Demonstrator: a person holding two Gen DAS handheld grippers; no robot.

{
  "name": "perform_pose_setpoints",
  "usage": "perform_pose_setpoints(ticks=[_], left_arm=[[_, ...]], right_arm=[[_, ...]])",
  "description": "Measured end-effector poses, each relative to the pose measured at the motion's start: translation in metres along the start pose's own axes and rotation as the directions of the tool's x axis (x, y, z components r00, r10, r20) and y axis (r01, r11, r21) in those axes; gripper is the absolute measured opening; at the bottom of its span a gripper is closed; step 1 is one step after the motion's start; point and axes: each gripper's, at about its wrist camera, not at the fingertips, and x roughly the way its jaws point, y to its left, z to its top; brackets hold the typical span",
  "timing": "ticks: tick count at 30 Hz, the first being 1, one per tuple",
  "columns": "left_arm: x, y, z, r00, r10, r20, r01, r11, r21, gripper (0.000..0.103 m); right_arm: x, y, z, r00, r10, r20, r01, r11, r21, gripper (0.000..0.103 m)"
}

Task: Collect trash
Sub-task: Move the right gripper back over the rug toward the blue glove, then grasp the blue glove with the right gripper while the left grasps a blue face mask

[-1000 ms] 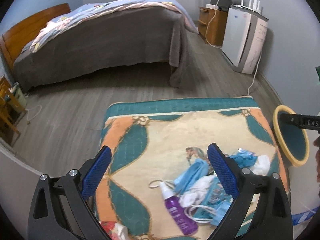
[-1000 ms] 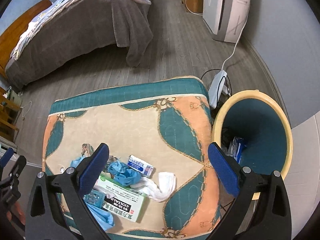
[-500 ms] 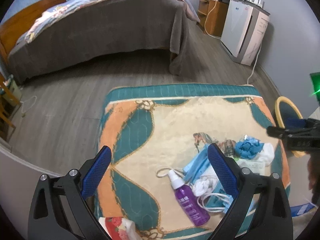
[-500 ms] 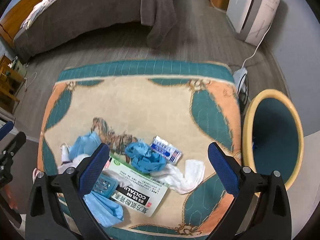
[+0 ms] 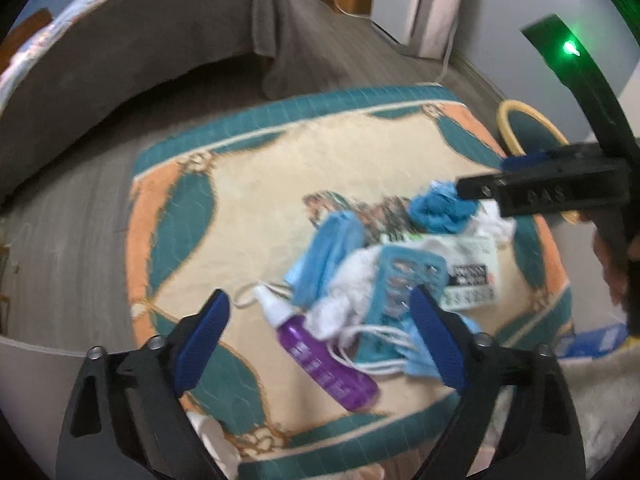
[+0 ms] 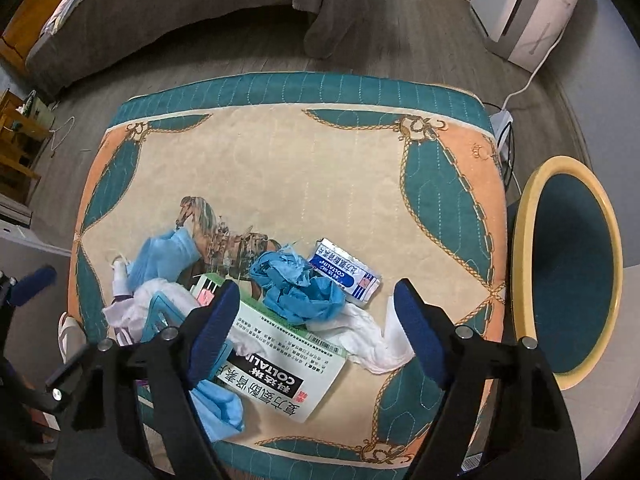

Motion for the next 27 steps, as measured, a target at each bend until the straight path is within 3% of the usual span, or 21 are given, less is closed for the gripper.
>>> perform_pose_setpoints(ticks=[5, 11, 18, 20, 27], left_arm=[[0.009, -0.003, -0.012, 0.997, 0.000, -0.083, 0.004, 0.999, 0.053, 0.078], [0.035, -0.006, -0.020, 0.986, 0.082, -0.146, -0.064, 0.990, 0.124, 0.072], [0.040, -0.014, -0.009, 0.994, 0.104, -0.040, -0.096, 0.981, 0.169, 0.059], [0.039, -0.013, -0.003, 0.995, 0.099, 0.000, -0.098, 0.986, 0.137, 0.056], [0.026, -0.002, 0.008, 0.992, 0.097, 0.079, -0.100, 0.994, 0.038, 0.054]], right_arm=[[-0.002, -0.004, 0.001, 1.000, 0.011, 0.002, -0.011, 1.000, 0.017, 0.078], [-0.001, -0.005, 0.001, 1.000, 0.007, -0.001, -0.007, 1.000, 0.018, 0.078], [0.008, -0.005, -0.001, 0.998, 0.053, -0.023, -0.052, 0.997, 0.049, 0.077], [0.013, -0.007, -0.001, 0.997, 0.072, -0.025, -0.070, 0.995, 0.078, 0.068], [0.034, -0.003, -0.002, 0.998, 0.043, -0.056, -0.039, 0.996, 0.081, 0.059]])
